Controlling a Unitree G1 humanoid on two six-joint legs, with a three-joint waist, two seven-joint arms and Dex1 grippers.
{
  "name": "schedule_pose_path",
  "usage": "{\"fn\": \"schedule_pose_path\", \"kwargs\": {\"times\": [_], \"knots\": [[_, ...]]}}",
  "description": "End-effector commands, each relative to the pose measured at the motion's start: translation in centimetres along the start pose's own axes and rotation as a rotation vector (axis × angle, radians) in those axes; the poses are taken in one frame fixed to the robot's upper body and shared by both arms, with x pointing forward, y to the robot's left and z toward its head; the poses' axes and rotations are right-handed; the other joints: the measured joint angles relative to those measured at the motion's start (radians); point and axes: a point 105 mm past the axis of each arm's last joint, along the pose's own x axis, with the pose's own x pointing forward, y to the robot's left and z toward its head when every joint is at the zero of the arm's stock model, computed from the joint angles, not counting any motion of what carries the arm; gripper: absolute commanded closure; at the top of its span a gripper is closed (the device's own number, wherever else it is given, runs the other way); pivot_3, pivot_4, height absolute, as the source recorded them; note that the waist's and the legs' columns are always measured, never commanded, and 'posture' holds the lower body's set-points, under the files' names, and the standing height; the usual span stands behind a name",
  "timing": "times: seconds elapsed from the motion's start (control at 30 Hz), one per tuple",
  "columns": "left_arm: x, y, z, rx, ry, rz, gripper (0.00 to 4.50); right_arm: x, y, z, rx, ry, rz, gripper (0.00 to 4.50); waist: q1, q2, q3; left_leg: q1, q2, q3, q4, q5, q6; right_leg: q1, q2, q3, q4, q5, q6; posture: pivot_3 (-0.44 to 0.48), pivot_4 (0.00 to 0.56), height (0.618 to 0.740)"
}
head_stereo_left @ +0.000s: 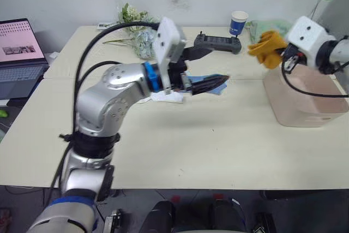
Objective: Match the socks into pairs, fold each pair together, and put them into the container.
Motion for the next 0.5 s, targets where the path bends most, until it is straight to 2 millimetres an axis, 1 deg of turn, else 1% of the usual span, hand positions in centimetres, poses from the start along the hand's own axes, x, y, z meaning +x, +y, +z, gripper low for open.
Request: {"fn": "schedule_pose_path", "kwargs": {"times": [0.03,0.07,0.1,0.13,0.2,0.27,0.33,0.4,0.5], "knots": [[2.0,-0.1,1.6,0.065,-0.067,-0.013,0.02,-0.5,-2.5,-3.6,-0.226,0.155,-0.095,4.50,0.001,0.000,0.000,0.000,0.000,0.002,0.000,0.000,0.000,0.000,0.000,0.001,0.000,0.000,0.000,0.000,0.150,0.740],[2.4,-0.2,1.6,0.067,-0.074,-0.021,0.02,-0.5,-2.7,-4.4,-0.244,0.181,-0.096,4.50,0.000,0.000,0.000,0.000,0.000,0.003,0.000,0.000,0.000,-0.001,0.000,0.001,0.000,0.000,0.000,0.000,0.150,0.740],[2.6,-0.6,1.6,0.063,-0.081,-0.034,0.02,-0.6,-2.6,-5.9,-0.276,0.232,-0.084,4.50,-0.003,0.000,0.000,0.000,0.000,0.004,0.000,0.000,0.000,-0.001,0.000,0.002,0.000,0.000,0.000,0.000,0.150,0.740],[2.7,-0.8,1.5,0.059,-0.085,-0.042,0.02,-0.6,-2.5,-6.8,-0.299,0.263,-0.073,4.50,-0.005,0.000,0.000,0.000,0.001,0.006,-0.001,0.000,0.000,-0.001,0.000,0.003,0.000,0.000,0.000,0.000,0.150,0.740],[2.6,-1.3,1.0,0.054,-0.072,-0.056,0.02,-0.7,-2.0,-8.6,-0.347,0.325,-0.037,4.50,-0.008,0.000,0.001,0.000,0.001,0.007,-0.001,0.000,0.000,-0.002,0.000,0.004,0.000,0.000,0.000,0.000,0.150,0.740],[2.4,-1.7,0.6,0.051,-0.058,-0.069,0.02,-0.6,-1.4,-9.4,-0.359,0.343,-0.004,4.50,-0.014,0.001,0.001,0.001,0.001,0.008,-0.001,0.000,0.000,-0.002,0.000,0.006,0.001,0.000,0.000,0.000,0.150,0.740],[2.1,-2.4,0.2,0.030,-0.043,-0.095,0.02,0.0,0.3,-10.0,-0.323,0.338,0.090,4.50,-0.019,0.001,0.001,0.001,0.001,0.009,-0.001,0.000,0.000,-0.003,0.000,0.007,0.001,0.000,0.000,0.000,0.150,0.740],[2.0,-3.0,-0.4,0.023,-0.012,-0.124,0.02,0.2,1.8,-10.4,-0.326,0.340,0.176,4.50,-0.022,0.001,0.001,0.001,0.001,0.010,-0.001,0.000,0.000,-0.003,0.000,0.008,0.001,0.000,0.001,0.000,0.150,0.740],[2.3,-3.4,-0.8,0.023,0.000,-0.130,0.02,0.3,2.7,-10.9,-0.322,0.348,0.240,4.50,-0.020,0.001,0.001,0.001,0.001,0.010,0.000,0.000,0.000,-0.002,0.000,0.009,0.001,0.001,0.001,0.000,0.150,0.740]]}}
